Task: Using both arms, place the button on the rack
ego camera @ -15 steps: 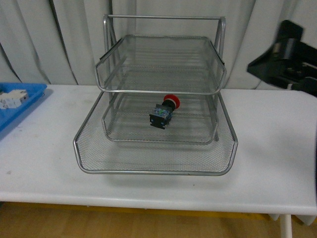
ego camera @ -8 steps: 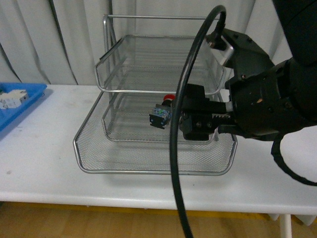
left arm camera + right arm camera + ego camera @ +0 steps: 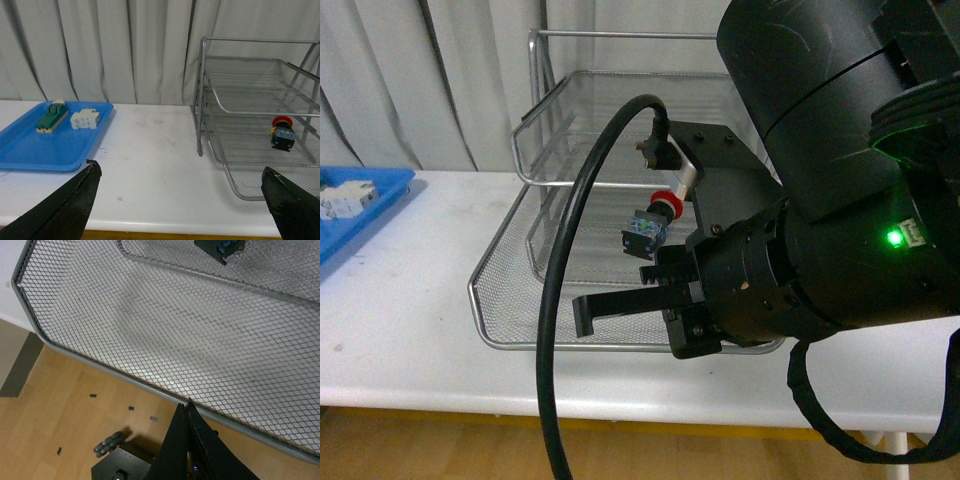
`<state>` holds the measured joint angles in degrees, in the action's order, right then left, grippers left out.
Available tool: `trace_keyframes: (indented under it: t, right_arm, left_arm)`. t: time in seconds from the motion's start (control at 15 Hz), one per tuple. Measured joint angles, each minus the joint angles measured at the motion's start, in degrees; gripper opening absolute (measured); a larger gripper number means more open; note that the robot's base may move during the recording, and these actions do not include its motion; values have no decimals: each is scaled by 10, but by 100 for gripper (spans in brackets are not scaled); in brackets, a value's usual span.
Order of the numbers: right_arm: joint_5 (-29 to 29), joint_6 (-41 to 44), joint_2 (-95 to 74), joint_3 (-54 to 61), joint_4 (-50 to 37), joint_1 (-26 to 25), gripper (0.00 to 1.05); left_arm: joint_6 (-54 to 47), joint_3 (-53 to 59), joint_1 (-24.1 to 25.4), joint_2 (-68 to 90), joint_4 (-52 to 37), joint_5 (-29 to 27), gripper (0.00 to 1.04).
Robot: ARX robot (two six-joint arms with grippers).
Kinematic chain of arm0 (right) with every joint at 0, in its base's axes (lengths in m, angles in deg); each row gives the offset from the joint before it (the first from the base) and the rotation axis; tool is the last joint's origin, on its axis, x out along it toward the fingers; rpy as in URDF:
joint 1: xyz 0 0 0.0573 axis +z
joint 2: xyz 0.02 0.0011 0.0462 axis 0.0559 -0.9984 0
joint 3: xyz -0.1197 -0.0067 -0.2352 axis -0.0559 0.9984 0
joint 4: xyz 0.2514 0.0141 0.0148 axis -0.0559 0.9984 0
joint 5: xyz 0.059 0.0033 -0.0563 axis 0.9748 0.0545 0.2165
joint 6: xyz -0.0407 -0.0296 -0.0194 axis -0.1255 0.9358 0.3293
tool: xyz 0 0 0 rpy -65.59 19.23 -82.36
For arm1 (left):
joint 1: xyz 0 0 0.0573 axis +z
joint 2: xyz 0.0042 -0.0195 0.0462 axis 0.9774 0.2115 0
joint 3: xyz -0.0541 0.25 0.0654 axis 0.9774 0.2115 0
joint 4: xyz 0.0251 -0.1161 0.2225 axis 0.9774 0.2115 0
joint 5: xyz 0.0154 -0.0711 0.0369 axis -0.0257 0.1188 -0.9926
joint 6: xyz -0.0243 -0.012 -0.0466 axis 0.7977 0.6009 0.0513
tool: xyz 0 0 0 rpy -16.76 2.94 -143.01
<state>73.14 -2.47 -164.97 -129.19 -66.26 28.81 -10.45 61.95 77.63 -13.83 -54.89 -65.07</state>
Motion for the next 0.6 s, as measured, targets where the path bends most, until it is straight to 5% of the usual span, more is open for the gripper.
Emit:
trace_keyframes:
  t: [0.6]
  right_arm:
    - [7, -19, -86, 35, -47, 25, 2]
  left_arm:
    - [0, 0, 0, 0, 0, 0, 98]
